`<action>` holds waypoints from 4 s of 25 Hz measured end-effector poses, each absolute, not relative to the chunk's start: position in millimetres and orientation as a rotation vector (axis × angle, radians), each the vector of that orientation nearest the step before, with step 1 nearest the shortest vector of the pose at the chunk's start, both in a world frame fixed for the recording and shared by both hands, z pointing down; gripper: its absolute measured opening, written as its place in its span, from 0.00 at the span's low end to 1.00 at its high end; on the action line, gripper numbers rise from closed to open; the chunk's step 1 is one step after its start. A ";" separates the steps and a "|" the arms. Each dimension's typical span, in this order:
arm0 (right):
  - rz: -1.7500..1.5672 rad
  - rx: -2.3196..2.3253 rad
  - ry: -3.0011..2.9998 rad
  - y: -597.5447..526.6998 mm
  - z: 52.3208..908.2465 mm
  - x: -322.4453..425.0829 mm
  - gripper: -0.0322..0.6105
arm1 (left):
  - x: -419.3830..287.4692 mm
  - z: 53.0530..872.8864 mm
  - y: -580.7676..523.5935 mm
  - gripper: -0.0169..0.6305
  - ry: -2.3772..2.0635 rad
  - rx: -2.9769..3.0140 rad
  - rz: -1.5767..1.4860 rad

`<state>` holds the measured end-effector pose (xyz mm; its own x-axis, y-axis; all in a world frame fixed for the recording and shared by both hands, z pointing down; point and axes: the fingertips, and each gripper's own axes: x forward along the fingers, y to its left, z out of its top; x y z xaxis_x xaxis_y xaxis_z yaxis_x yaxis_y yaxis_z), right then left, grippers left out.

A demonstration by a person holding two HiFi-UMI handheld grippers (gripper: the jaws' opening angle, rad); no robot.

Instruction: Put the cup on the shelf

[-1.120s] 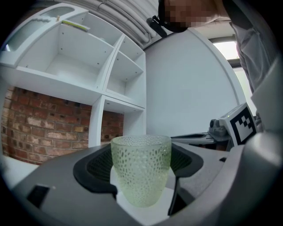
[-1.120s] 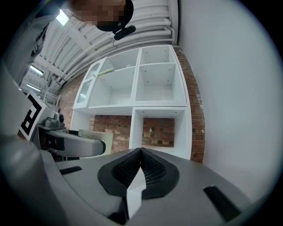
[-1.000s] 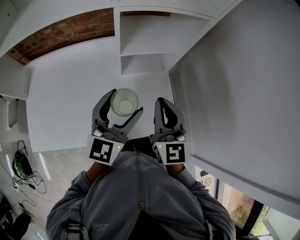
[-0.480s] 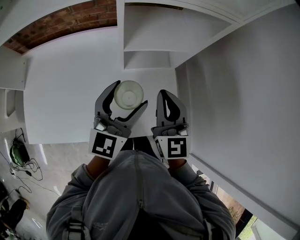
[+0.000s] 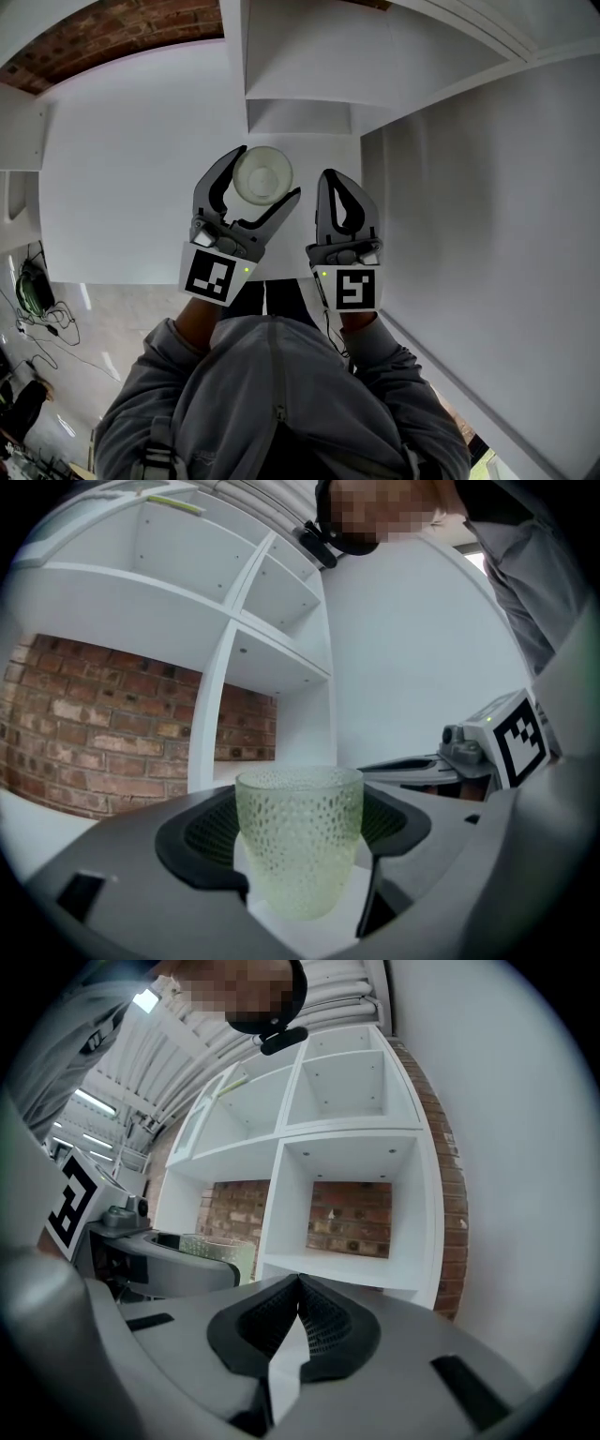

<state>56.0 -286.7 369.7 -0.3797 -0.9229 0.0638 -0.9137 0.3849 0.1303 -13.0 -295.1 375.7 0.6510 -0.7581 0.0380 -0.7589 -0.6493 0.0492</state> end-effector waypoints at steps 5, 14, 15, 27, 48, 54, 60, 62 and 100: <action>-0.080 1.665 -2.516 -302.4 388.1 58.5 0.09 | -4.2 399.5 -310.2 0.61 -1.285 2.783 0.028; -0.041 1.649 -2.519 -330.7 418.4 56.7 0.09 | 0.4 432.4 -348.8 0.61 -1.323 2.772 0.034; -0.056 1.641 -2.515 -332.8 421.4 57.9 0.09 | 1.5 435.6 -352.5 0.61 -1.331 2.770 0.037; -0.080 1.617 -2.510 -354.2 454.6 67.8 0.09 | 17.7 463.2 -384.2 0.61 -1.384 2.753 0.001; 0.008 1.633 -2.446 -398.4 502.8 83.3 0.09 | 34.4 509.9 -435.6 0.61 -1.467 2.702 0.077; 0.034 1.644 -2.416 -396.2 514.9 83.4 0.09 | 29.4 528.6 -435.0 0.61 -1.468 2.681 0.120; 0.047 1.644 -2.407 -407.1 512.0 87.0 0.09 | 30.9 527.3 -449.9 0.61 -1.486 2.677 0.146; 0.050 1.642 -2.409 -409.1 512.5 87.9 0.09 | 31.8 529.0 -452.9 0.61 -1.493 2.679 0.157; 0.087 1.663 -2.429 -369.7 503.1 90.2 0.09 | 29.7 552.0 -420.0 0.70 -1.522 2.560 0.294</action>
